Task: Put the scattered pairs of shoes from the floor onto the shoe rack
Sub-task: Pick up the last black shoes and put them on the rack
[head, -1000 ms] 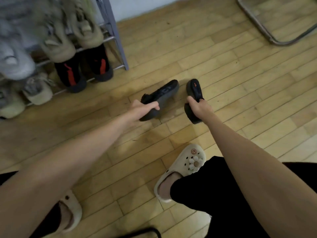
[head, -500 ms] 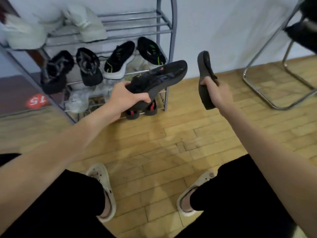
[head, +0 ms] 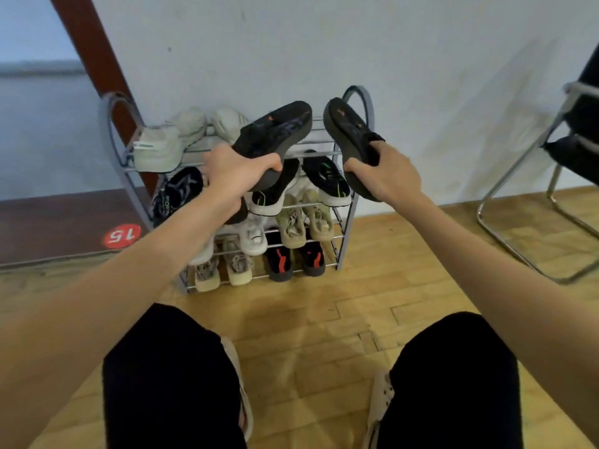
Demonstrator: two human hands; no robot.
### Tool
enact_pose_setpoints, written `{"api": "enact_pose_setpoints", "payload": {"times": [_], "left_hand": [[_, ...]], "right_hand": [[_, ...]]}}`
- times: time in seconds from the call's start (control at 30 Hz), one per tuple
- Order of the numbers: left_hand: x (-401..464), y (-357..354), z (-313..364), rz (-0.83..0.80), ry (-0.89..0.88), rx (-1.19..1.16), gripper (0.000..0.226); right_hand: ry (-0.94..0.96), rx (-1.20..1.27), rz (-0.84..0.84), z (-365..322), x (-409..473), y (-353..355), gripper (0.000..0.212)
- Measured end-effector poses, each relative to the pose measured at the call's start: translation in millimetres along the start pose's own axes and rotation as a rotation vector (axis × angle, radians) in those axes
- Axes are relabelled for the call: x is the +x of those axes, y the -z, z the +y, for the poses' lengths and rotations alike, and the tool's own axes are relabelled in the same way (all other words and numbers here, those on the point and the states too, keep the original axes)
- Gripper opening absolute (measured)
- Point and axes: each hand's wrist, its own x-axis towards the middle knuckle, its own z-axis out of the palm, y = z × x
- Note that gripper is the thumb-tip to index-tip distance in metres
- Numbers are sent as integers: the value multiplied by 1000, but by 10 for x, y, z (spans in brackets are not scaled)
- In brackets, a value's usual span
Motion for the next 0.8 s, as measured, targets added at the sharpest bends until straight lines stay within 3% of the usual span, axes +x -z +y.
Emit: {"api": "enact_pose_setpoints", "payload": {"times": [0.1,0.27,0.47,0.63,0.8], "left_hand": [[261,-208,157,58,19,27,84],[718,-649,361,52,34,52,61],[1283,-1214,442,77,96,92,66],[1515,-1495,383,110,34,133,65],[1605,-1623,225,118,27,201,54]], "right_hand": [[-14,-43,-65,1,378,-81,48],[-22,-145,-68,49,1052,-257,49],[57,-331,-8,91,1708,-685,53],[114,-439,36,234,1947,-950,54],[116,-404,66,371,1907,-1057,63]]}}
